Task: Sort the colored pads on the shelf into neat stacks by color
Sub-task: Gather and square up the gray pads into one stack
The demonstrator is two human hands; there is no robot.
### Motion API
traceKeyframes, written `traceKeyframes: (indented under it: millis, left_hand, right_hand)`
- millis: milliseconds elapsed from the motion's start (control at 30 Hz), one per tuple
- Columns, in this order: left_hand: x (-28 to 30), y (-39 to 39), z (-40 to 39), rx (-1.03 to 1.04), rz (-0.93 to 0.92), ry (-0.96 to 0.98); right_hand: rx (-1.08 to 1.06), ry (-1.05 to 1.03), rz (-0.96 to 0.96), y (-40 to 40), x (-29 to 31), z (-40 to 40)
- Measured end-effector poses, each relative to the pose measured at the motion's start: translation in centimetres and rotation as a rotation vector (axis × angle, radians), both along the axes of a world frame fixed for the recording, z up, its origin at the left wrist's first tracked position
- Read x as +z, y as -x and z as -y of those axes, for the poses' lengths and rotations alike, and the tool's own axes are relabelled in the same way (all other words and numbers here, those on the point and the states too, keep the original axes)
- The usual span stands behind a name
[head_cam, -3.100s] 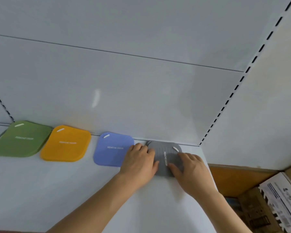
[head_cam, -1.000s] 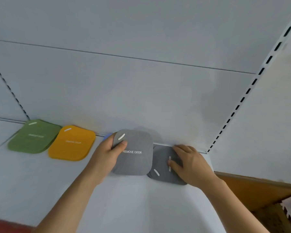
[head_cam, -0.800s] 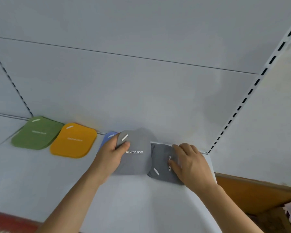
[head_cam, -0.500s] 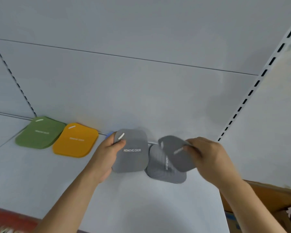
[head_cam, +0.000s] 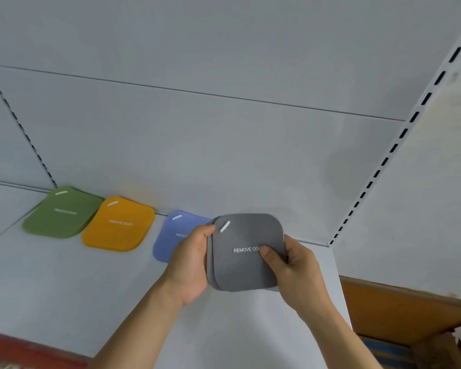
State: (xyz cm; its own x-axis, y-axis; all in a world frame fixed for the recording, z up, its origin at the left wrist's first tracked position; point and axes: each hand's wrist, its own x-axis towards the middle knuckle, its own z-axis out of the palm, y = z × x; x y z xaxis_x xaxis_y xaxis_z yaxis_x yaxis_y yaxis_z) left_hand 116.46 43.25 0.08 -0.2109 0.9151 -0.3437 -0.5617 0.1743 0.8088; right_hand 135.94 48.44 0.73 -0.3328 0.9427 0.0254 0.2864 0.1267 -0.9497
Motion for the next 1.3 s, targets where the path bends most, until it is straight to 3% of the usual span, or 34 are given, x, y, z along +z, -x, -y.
traceKeyframes:
  millis: [167, 333, 500, 600, 767, 867, 1033, 1200, 1300]
  left_hand:
    - [-0.2, -0.3, 0.2, -0.017, -0.07, -0.024]
    - [-0.6, -0.4, 0.9, -0.035, -0.268, -0.087]
    - [-0.6, 1.0, 1.2, 0.046, -0.265, -0.061]
    - [-0.4, 2.9, 1.4, 0.108, -0.258, -0.056]
    - [-0.3, 4.6, 2.0, 0.144, -0.242, -0.071]
    - [-0.6, 4.8, 2.3, 0.147, -0.251, -0.055]
    - [-0.6, 4.5, 2.3, 0.142, -0.26, -0.039]
    - [-0.1, 4.4, 1.9, 0.136, -0.255, -0.026]
    - [0.2, 4.4, 1.6, 0.14, -0.219, -0.011]
  right_hand:
    - [-0.045, -0.024, 0.082, 0.4, -0.6, 0.1]
    - [-0.095, -0.049, 0.114, 1.3, -1.6, 1.1]
    - [-0.087, -0.143, 0.254, 0.1, -1.9, -0.7]
    - [-0.101, -0.363, 0.558, -1.2, -2.9, -3.9]
    - [0.051, -0.316, 1.004, -0.8, -4.1, -6.5]
    - [0.002, -0.335, 0.967, -0.3, -4.2, -6.1]
    - [-0.155, -0.51, 0.707, -0.3, -5.7, -5.3]
    - [-0.197, -0.366, 0.725, -1.2, -4.4, -5.2]
    - [-0.126, -0.353, 0.591, -2.2, -1.5, -4.5]
